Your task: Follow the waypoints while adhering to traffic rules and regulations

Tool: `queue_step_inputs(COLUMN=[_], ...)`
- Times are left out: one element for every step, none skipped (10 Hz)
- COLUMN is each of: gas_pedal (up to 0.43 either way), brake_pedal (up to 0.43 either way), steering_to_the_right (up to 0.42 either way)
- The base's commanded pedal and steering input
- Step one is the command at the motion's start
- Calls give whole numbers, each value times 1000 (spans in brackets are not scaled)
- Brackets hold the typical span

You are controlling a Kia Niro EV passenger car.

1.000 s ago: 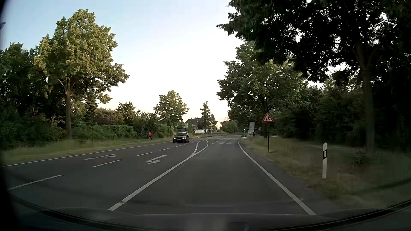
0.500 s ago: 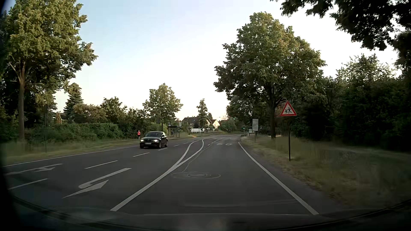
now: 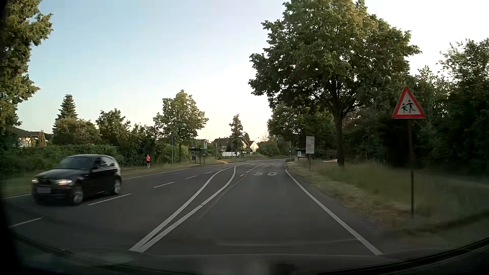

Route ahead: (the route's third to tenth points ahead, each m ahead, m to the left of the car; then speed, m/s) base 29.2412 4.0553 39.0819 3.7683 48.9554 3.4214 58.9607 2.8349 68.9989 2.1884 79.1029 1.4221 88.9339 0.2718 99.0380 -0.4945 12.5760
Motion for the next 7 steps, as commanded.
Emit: queue_step_inputs(gas_pedal=[20,20,20,20,20,20,20], brake_pedal=[30,30,30,30,30,30,30], steering_to_the_right=[7,7,7,7,7,7,7])
